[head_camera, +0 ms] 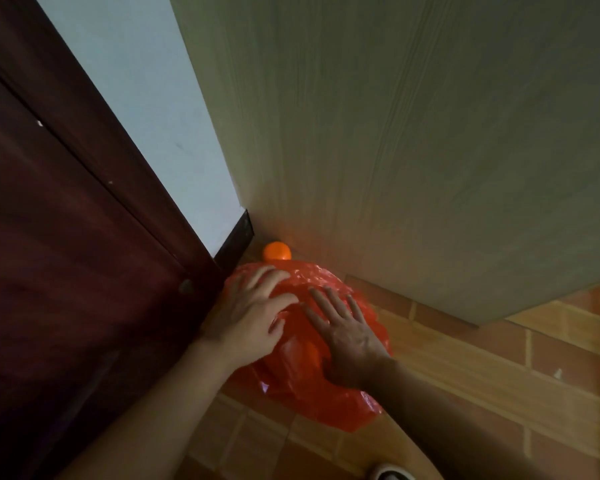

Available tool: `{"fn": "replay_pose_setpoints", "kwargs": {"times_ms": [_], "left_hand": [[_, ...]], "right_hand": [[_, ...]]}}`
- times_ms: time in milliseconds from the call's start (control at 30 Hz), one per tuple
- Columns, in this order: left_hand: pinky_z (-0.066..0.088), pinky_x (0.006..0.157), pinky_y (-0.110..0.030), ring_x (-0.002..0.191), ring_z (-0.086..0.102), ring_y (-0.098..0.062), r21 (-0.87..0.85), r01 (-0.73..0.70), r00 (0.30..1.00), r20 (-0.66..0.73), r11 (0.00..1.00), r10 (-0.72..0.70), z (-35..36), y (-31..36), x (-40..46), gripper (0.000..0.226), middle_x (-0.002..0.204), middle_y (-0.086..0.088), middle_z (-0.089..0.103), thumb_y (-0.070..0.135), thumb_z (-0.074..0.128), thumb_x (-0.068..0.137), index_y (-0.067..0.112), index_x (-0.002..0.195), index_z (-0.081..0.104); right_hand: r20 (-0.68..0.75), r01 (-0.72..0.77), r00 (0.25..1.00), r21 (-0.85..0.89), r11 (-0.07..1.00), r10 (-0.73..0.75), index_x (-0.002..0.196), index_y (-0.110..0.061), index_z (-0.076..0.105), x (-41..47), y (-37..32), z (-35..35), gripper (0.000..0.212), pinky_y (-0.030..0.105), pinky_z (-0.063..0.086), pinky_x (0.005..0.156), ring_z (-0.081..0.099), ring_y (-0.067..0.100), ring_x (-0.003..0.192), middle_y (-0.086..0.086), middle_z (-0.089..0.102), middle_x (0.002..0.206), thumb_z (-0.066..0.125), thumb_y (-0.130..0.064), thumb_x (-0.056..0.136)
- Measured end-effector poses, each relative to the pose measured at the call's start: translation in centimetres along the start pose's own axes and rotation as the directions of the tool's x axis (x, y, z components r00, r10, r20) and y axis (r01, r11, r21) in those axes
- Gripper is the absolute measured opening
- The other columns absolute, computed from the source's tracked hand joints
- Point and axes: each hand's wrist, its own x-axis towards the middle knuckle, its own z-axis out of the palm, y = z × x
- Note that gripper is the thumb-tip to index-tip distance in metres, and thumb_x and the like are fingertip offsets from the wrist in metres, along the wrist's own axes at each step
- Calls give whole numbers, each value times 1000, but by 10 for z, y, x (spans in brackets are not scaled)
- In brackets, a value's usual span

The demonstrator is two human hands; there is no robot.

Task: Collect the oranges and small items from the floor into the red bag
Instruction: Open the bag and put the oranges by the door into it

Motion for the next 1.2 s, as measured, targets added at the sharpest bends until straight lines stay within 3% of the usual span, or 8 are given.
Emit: {"fn": "replay_pose_setpoints", "kwargs": {"times_ms": [133,333,600,733,867,967,1100,1200], "left_hand": [[19,123,-56,157,4,-22,45,203,931,299,978,-207,42,1,2,76,170,11,10,72,52,90,36,155,36],[35,115,-45,139,43,-29,-70,601,763,348,796,-545,88,-18,-20,72,152,-5,48,73,41,93,26,148,46],[38,110,-51,135,46,-35,-87,794,590,348,602,-728,98,-1,-8,80,145,-11,51,77,43,90,19,144,50],[38,113,-53,138,43,-33,-25,770,598,374,637,-709,99,5,-9,80,147,-8,48,65,66,82,21,145,46],[35,112,-54,140,39,-28,136,633,666,407,762,-625,100,6,-15,75,146,-3,43,47,75,81,27,144,40],[33,115,-54,145,31,-29,197,549,695,432,812,-575,100,10,-16,77,151,-3,35,37,74,82,30,147,35],[20,121,-60,155,9,-35,241,427,719,494,872,-489,105,11,-25,93,167,-8,12,35,69,88,28,160,12],[15,121,-64,156,1,-38,284,345,719,533,894,-447,101,8,-32,99,169,-9,0,39,69,91,29,162,2]], "right_hand": [[12,17,1000,2,1000,-17,159,-34,-24,-10,-1,16,125,54,-18,121,-37,27,150,2,-40,163,74,-50,83],[80,-57,995,56,997,53,162,-30,-18,-28,3,40,108,55,-10,125,-31,28,152,2,-36,164,56,-63,91],[177,-186,970,105,977,166,161,-32,-18,-47,30,69,75,60,4,126,-23,28,155,-1,-26,165,26,-57,105],[212,-295,946,244,924,246,163,-34,-12,-52,35,59,85,59,-1,127,-14,25,157,-3,-17,170,25,-69,94],[-240,-165,930,402,901,277,160,-30,28,-57,29,22,82,55,18,124,22,27,154,2,26,167,45,-57,84],[-425,-25,888,341,940,178,162,-31,21,-37,9,-5,85,50,10,125,10,24,158,1,17,170,53,-63,91],[-227,78,972,39,996,-67,164,-30,-8,17,-11,-2,100,57,-9,124,-20,29,157,2,-17,172,50,-67,92],[4,95,995,-129,987,-95,164,-25,-8,33,2,31,98,64,-3,124,-20,32,156,6,-22,169,47,-65,94]]}}
